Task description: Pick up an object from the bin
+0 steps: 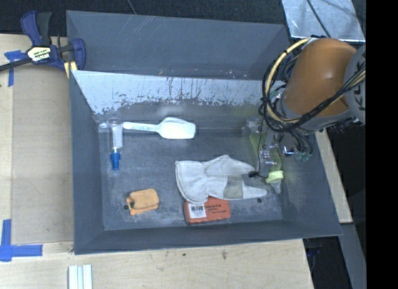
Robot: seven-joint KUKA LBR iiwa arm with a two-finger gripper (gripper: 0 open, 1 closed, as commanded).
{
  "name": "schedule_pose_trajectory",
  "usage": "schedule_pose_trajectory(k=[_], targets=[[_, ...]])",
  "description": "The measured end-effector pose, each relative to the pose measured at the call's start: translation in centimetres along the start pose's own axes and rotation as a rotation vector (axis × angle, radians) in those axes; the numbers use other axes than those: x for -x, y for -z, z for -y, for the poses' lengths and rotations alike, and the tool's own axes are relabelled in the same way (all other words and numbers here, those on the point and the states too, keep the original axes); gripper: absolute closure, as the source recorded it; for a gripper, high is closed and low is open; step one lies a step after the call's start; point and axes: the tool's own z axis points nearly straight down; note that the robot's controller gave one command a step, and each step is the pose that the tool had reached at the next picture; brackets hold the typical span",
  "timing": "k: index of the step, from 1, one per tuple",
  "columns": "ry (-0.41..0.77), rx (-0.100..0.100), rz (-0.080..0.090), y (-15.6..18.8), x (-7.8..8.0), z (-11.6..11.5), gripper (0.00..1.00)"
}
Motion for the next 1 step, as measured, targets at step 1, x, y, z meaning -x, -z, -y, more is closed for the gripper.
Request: schedule_pose_trajectory(k=[1], targets=[[0.001,-0.001,0.007,0.48,0.13,-0.02,0.0]])
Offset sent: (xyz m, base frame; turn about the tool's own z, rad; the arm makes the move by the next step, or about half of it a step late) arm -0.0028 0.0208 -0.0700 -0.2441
